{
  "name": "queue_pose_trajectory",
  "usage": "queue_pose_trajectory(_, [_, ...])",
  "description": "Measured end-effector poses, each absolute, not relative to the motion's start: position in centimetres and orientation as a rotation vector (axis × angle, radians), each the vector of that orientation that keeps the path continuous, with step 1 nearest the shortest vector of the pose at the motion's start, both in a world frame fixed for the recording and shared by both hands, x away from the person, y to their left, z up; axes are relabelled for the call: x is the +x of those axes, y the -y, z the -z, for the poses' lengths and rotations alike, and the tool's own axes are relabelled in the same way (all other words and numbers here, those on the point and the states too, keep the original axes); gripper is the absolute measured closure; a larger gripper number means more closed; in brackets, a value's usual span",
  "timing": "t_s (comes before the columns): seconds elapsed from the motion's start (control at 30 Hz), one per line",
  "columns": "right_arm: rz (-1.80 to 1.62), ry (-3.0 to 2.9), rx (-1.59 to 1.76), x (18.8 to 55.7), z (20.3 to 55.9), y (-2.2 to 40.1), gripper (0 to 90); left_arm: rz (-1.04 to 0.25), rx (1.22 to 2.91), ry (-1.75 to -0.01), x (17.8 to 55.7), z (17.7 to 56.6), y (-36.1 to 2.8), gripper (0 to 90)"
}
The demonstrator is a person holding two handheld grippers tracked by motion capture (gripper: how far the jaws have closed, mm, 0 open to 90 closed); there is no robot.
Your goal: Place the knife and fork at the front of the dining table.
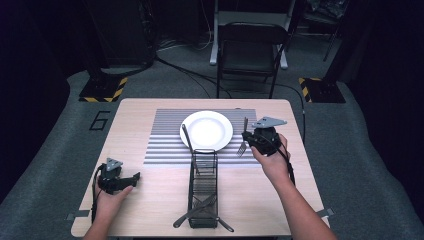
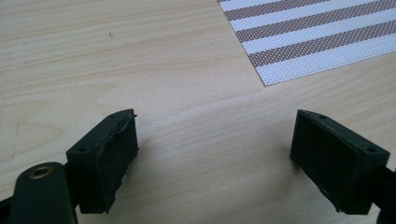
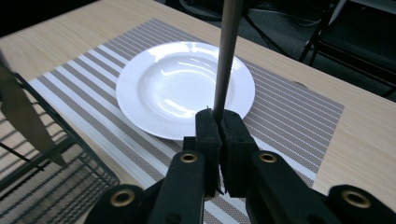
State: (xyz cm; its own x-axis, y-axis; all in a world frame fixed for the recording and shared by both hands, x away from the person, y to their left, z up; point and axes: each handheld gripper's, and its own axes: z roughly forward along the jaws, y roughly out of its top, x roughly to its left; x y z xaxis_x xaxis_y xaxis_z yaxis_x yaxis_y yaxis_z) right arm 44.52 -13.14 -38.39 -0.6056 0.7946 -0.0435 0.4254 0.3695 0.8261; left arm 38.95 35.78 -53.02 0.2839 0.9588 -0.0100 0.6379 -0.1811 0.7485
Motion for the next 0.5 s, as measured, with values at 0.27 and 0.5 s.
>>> queue_pose_trajectory(0.27, [-1.116, -2.19, 1.096, 45.2, 40.5, 13.1, 87.1, -0.632, 1.906, -1.43, 39.0, 53.0, -35.8, 14.5])
queue_pose_trajectory(0.5, [-1.103, -2.191, 1.122, 45.7, 41.8, 13.5, 87.1, -0.632, 1.906, -1.43, 39.0, 53.0, -35.8, 14.5])
